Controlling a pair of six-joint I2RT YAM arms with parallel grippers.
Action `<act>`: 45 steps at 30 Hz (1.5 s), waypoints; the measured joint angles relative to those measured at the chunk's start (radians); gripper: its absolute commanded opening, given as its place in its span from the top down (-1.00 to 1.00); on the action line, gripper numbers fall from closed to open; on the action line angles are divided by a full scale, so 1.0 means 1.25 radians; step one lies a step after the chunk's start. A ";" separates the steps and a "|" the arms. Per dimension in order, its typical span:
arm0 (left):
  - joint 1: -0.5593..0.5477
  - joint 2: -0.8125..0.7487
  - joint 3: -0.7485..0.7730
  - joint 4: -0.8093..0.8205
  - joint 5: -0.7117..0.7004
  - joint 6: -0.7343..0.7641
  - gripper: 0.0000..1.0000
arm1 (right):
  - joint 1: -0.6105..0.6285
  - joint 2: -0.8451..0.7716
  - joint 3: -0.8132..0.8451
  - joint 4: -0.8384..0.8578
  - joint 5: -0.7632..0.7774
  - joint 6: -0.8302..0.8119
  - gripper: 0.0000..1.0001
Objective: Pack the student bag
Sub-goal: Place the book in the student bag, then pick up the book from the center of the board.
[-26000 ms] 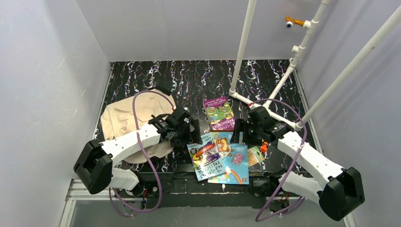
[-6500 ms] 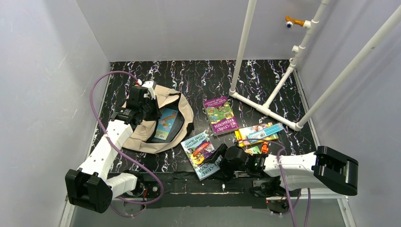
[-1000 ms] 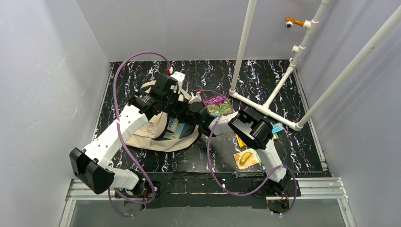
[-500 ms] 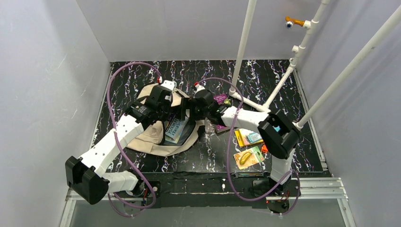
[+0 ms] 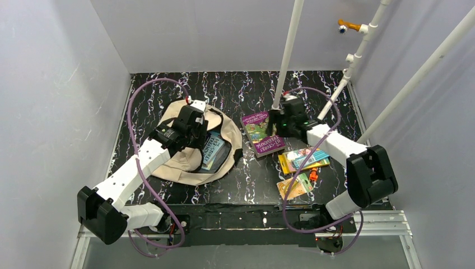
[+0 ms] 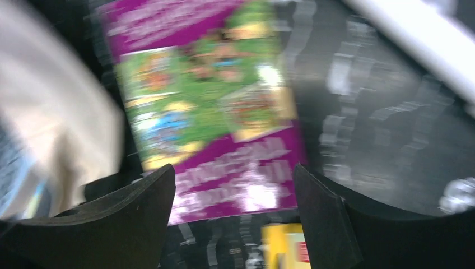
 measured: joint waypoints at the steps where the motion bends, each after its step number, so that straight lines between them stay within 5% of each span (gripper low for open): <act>1: 0.000 -0.004 -0.006 -0.006 0.012 -0.003 -0.43 | -0.046 0.000 -0.019 0.001 -0.001 0.005 -0.80; 3: 0.001 -0.013 -0.012 -0.017 0.058 -0.013 -0.93 | -0.128 0.000 -0.051 0.002 -0.002 0.007 -0.90; 9: -0.002 -0.034 -0.011 0.046 0.290 -0.123 -0.96 | -0.180 0.000 -0.069 0.020 -0.048 -0.002 -0.88; 12: -0.078 0.010 -0.002 0.146 0.314 -0.175 -0.94 | -0.192 0.004 -0.069 0.034 -0.088 -0.001 -0.89; 19: -0.210 0.269 0.118 0.294 0.326 -0.300 -0.23 | -0.207 0.013 -0.090 0.068 -0.136 0.004 -0.67; 24: -0.200 0.451 0.175 0.309 0.288 -0.431 -0.41 | -0.207 0.039 -0.090 0.077 -0.147 0.005 -0.65; 29: -0.198 0.564 0.184 0.312 0.252 -0.532 -0.29 | -0.208 0.039 -0.090 0.083 -0.148 0.005 -0.66; 35: -0.198 0.599 0.186 0.323 0.211 -0.610 0.10 | -0.214 0.037 -0.104 0.097 -0.148 0.007 -0.65; 40: -0.198 0.600 0.186 0.352 0.194 -0.629 0.91 | -0.217 0.037 -0.106 0.104 -0.164 0.021 -0.65; 45: -0.198 0.596 0.176 0.408 0.195 -0.627 1.00 | -0.217 0.036 -0.112 0.104 -0.168 0.032 -0.96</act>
